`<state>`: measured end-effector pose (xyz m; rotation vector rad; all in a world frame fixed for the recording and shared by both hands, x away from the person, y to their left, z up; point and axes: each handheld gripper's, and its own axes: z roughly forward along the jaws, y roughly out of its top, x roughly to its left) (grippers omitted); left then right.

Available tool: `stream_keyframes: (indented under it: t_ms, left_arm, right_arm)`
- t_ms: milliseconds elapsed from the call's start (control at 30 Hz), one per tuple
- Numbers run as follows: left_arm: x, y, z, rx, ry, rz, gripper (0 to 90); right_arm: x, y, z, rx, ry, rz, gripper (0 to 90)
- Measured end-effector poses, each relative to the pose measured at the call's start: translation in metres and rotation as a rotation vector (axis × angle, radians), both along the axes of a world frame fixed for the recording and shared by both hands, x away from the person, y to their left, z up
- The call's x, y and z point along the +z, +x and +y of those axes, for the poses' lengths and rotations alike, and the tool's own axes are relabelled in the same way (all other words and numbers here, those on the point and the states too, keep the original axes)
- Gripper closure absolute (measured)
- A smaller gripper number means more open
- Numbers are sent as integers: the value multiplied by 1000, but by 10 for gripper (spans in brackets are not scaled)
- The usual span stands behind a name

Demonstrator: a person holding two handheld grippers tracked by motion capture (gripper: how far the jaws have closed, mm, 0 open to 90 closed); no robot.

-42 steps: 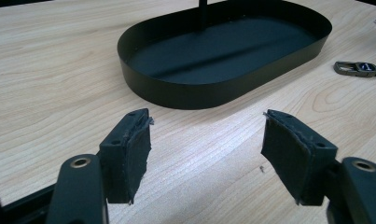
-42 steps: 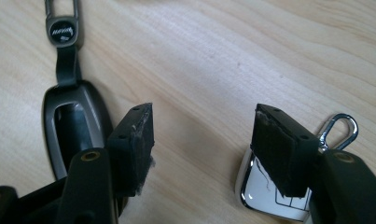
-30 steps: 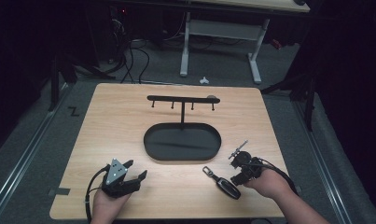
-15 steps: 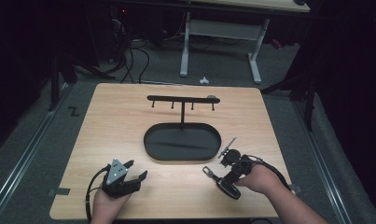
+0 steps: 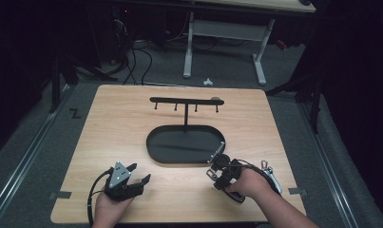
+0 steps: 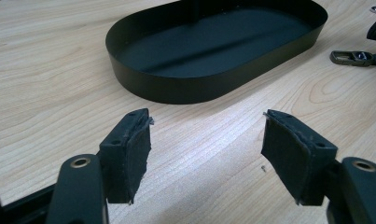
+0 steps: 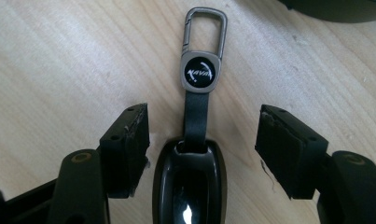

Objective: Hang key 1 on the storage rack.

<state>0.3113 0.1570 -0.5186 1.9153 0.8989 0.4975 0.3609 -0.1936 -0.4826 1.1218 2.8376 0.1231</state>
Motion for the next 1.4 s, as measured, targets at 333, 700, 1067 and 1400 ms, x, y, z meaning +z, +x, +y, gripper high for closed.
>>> stream_keyframes:
  t_ms: [333, 700, 1067, 1400]
  left_arm:
    - [0, 1, 0, -2, 1, 1, 329]
    - [-1, 0, -2, -12, 3, 0, 329]
    - [-1, 1, -3, -17, 5, -4, 329]
    - [-1, -1, -4, -23, -2, -7, 329]
  right_arm:
    - [-7, 2, 5, 10, -19, 25, 485]
    - [-7, 5, 4, -23, -14, 61, 573]
    - [-6, 8, 7, -30, -21, 81, 747]
    - [-6, 9, 9, -50, -34, 96, 790]
